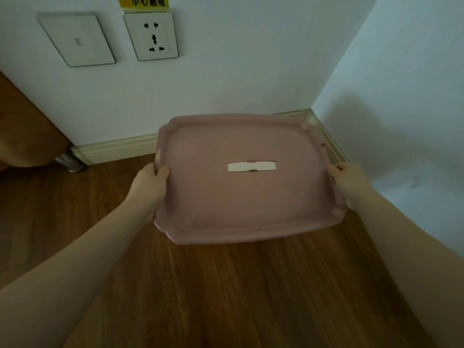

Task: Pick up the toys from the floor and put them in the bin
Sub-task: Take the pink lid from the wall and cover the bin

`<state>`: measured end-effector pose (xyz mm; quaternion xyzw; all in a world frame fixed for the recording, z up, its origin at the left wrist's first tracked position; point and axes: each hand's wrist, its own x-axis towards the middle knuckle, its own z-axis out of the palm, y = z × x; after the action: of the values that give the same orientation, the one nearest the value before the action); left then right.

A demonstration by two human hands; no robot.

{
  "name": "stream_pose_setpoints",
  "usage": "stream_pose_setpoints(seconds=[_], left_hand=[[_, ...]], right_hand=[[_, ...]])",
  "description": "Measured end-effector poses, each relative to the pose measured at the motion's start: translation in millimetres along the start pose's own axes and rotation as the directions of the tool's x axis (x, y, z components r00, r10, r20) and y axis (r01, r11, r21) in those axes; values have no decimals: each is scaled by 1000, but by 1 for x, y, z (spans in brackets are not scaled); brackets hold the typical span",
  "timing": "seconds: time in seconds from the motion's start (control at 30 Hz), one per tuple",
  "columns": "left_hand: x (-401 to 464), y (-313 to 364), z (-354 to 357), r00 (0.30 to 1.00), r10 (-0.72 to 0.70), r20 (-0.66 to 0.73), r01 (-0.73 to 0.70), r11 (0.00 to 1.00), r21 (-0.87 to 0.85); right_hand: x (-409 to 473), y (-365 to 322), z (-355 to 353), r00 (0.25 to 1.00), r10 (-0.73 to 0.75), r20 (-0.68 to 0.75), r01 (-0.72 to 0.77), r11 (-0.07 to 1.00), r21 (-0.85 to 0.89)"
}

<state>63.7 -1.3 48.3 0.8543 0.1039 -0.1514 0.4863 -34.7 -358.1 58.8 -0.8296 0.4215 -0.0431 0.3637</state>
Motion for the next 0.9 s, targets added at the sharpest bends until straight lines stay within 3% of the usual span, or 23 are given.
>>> stream_pose_setpoints(seconds=[0.37,0.63,0.8,0.87,0.9], left_hand=[[10,1,18,998,34,-47,-27,990,137],[20,9,22,997,-63,-48,61,997,-51],[19,12,15,963,-266,36,268,938,-222],[12,13,10,940,-302,158,340,853,-395],[5,13,8,932,-291,216,360,816,-453]], right_hand=[[5,4,17,996,-84,-17,79,975,-206],[19,-7,20,994,-91,58,102,965,-241],[10,-6,2,996,-19,88,36,978,-204],[-3,4,-6,999,48,-14,-49,996,-76],[-11,6,-8,990,129,-57,-124,989,78]])
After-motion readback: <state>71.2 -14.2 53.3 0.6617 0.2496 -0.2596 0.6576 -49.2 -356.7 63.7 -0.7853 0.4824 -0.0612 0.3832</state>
